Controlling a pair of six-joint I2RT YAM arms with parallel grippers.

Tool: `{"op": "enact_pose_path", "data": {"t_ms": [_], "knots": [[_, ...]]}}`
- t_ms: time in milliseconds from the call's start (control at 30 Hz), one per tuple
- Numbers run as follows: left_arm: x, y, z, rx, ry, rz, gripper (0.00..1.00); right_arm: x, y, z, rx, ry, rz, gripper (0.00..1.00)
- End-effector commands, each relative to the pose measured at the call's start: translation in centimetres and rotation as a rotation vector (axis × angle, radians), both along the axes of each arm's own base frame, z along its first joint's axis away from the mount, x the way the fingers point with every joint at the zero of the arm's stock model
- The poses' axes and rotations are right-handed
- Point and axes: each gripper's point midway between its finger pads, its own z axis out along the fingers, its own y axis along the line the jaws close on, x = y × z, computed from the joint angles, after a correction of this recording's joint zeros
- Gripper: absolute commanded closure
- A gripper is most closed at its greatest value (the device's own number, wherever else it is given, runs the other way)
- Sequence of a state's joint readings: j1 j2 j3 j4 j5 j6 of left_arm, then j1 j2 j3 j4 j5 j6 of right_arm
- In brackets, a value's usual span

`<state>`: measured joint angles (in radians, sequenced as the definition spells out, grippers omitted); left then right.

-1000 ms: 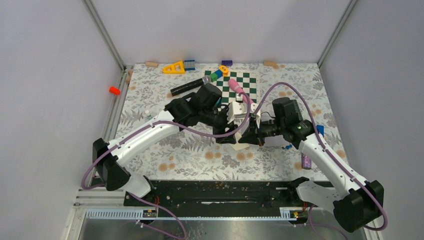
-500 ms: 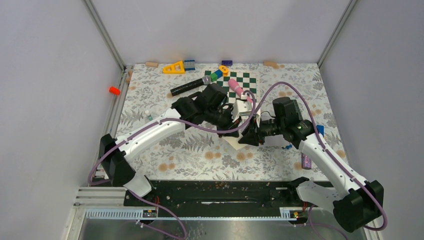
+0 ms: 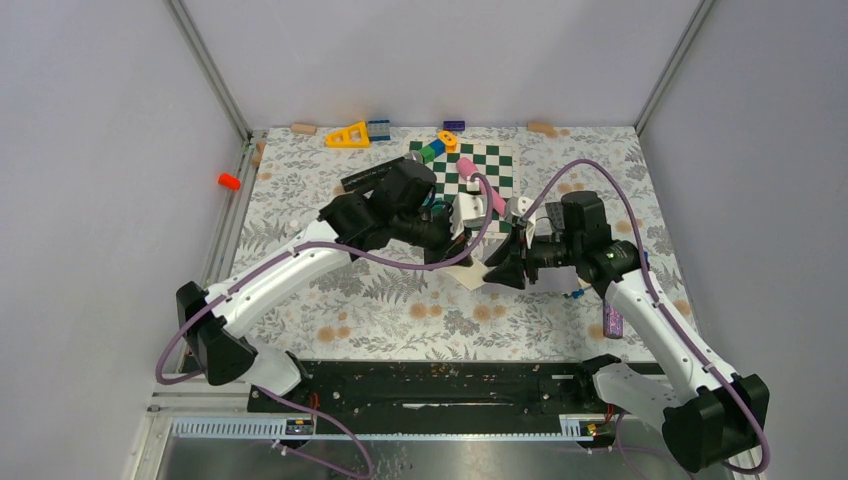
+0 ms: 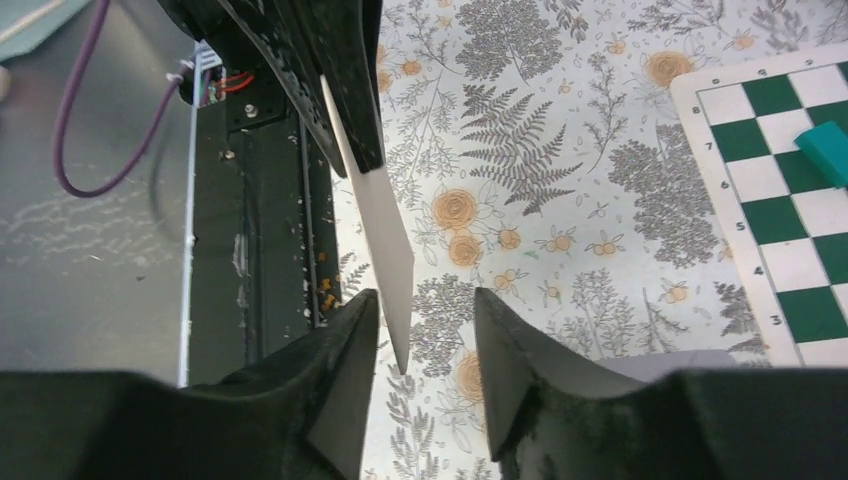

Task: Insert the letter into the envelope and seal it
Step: Fold the letter.

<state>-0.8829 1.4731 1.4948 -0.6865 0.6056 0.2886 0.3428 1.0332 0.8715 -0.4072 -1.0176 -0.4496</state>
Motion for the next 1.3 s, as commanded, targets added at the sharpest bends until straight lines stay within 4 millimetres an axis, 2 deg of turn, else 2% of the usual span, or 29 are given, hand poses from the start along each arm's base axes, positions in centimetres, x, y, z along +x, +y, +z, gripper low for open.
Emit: {"op": "enact_pose_path", "data": {"t_ms": [0,167,200,233,300,367,433,500,700,833,1033,1267], "knots": [[-0.5,0.3,1.5,-0.052,-0.026,-0.03,1.0,-0.5,0.2,0.8,0.048,0.009,0.038,0.61],[-0.5,0.4,1.5,-0.052,-0.025,-0.03,1.0,-0.8,0.2,0.9,0.055,0.002,0.049,1.0],[-0.5,0.4,1.5,-0.053,-0.025,-0.032,0.96,-0.8,0.2,0.9,0.056,0.001,0.05,1.0],[-0.5,0.4,1.5,-0.052,-0.026,-0.031,0.84,-0.9,0.2,0.9,0.056,0.002,0.05,1.0],[-0.3,0.4,1.7,-0.053,-0.033,-0.022,0.54,-0.9,0.2,0.6,0.053,0.003,0.051,1.0],[0.0,0.4,2.3,-0.06,-0.047,-0.009,0.35,-0.8,0.2,0.4,0.048,0.002,0.05,1.0],[0.0,0.3,2.9,-0.067,-0.052,-0.006,0.29,-0.8,0.2,0.3,0.049,0.011,0.054,1.0],[-0.1,0.0,3.1,-0.069,-0.044,-0.017,0.28,-0.8,0.3,0.4,0.053,0.018,0.057,1.0],[-0.6,-1.7,1.8,-0.043,0.0,-0.056,0.29,-0.9,0.4,0.4,0.058,0.033,0.063,1.0],[-1.0,-2.6,1.5,-0.031,0.025,-0.087,0.37,-1.2,0.4,0.5,0.068,0.037,0.076,1.0],[-1.3,-3.1,0.8,-0.012,0.035,-0.104,0.59,-1.4,0.5,0.7,0.075,0.034,0.082,1.0],[-1.3,-3.0,0.7,-0.007,0.031,-0.099,1.0,-1.4,0.4,0.7,0.075,0.035,0.084,1.0]]}}
